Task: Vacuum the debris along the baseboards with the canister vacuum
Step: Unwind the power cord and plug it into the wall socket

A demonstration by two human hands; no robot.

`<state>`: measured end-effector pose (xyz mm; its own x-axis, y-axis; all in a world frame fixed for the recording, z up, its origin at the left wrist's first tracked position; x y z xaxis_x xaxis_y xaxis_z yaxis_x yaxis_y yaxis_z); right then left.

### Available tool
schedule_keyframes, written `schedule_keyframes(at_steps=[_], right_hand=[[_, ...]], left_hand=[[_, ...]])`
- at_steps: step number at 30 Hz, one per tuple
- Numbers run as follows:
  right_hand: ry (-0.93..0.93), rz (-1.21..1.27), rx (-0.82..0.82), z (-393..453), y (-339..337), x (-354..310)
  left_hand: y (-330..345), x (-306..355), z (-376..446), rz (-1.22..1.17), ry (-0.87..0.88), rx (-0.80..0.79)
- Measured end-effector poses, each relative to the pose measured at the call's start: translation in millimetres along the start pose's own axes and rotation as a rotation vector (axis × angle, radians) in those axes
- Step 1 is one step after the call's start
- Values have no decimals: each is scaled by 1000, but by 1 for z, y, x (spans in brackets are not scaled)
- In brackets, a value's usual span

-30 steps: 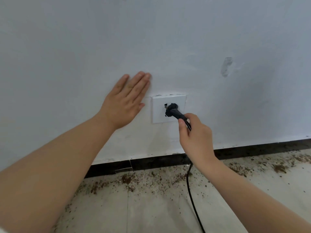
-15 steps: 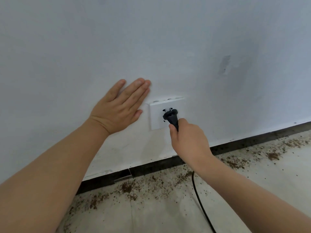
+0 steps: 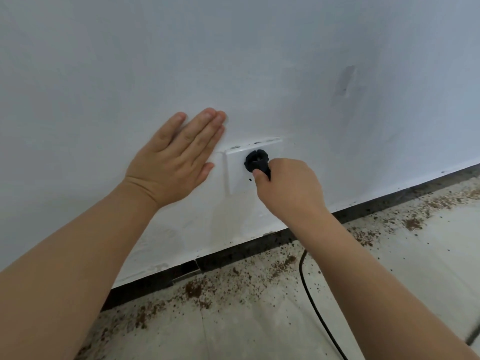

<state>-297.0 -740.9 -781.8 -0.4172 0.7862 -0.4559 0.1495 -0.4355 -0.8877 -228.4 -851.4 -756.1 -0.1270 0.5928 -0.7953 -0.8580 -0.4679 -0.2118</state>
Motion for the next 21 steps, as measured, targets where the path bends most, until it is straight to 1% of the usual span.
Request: schedule_keyframes(at_steps=[5,11,17,21], right_hand=[[24,61,57,-4,6,-3],[0,97,52,-2,8,-2],[22,171,70,-4,17,-3],[11,148,22,-2,18,-4]], left_hand=[[1,-2,0,-4,-8,-7],[0,-3,0,-32,-25,-38],[-10,-8,-2,-68,-11,-133],[-19,-16,-10,-53,-57,-251]])
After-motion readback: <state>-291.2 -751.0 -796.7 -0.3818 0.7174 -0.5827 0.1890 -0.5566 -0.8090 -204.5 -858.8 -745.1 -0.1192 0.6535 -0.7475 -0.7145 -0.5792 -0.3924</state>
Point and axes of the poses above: each hand's wrist, its own z-axis towards the middle knuckle, its own y-axis out of the palm, x = y × z, the point moved 9 cm from there along z, towards the middle knuckle, and after that the axes turned 2 degrees about x, right-handed, at the moved point
